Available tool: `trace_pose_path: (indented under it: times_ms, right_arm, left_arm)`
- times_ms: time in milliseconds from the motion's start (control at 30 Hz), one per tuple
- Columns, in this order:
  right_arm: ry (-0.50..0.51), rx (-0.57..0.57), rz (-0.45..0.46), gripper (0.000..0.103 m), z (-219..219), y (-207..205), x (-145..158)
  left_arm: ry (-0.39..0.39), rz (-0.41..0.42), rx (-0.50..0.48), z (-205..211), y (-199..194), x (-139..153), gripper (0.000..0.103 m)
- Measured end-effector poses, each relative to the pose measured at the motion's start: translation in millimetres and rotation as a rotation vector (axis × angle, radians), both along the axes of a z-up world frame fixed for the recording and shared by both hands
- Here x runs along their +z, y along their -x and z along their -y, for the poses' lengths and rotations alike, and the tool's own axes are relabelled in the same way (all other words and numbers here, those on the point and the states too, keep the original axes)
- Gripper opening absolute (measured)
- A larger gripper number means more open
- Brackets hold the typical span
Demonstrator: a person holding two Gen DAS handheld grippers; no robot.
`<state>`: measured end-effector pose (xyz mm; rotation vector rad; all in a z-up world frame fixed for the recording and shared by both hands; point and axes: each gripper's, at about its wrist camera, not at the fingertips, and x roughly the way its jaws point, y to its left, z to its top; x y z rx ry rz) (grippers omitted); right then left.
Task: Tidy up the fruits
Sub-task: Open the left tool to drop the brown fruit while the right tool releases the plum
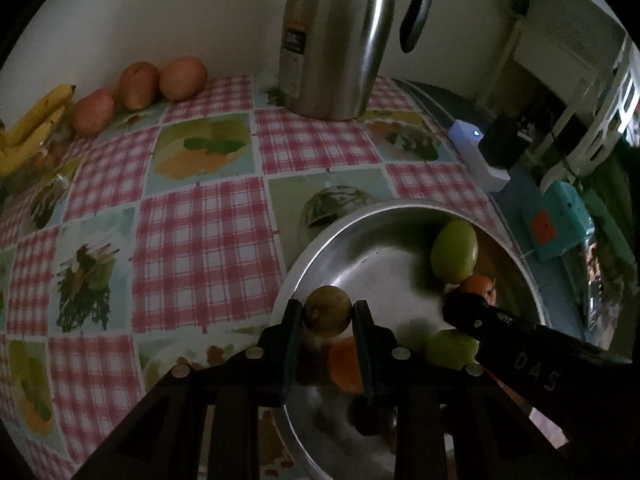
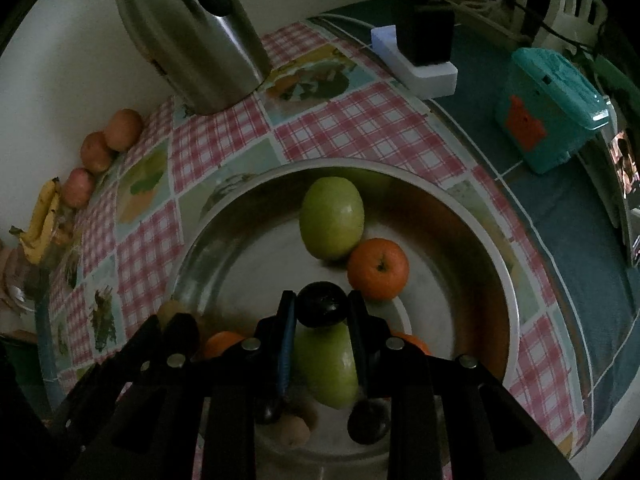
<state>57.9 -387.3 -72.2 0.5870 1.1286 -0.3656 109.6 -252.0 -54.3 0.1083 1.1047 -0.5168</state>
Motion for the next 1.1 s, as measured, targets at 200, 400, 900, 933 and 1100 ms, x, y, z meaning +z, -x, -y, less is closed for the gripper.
trace_pose_path:
  times_ms: [200, 400, 900, 933, 1100]
  right_arm:
    - [0.009, 0.014, -0.010, 0.027, -4.1, -3.8, -3.5]
    - [-0.004, 0.016, 0.001, 0.027, -2.8, -5.1, -3.2]
    - [0.008, 0.003, 0.019, 0.044, 1.3, 0.6, 7.1]
    - [0.007, 0.003, 0.020, 0.045, 1.3, 1.2, 7.8]
    - [0.030, 0.020, -0.002, 0.045, -4.4, 1.6, 8.0]
  left_arm:
    - [0.003, -0.012, 0.003, 1.0, -1.4, -8.0, 0.029]
    - [0.004, -0.011, 0.003, 0.8, -1.0, -7.0, 0.031]
    - [-0.025, -0.006, 0.075, -17.5, -2.0, 4.3, 0.064]
    - [-0.025, -0.020, 0.092, -22.0, -3.8, 3.5, 0.065]
    - [-0.011, -0.051, 0.191, -50.8, -11.7, 3.8, 0.075]
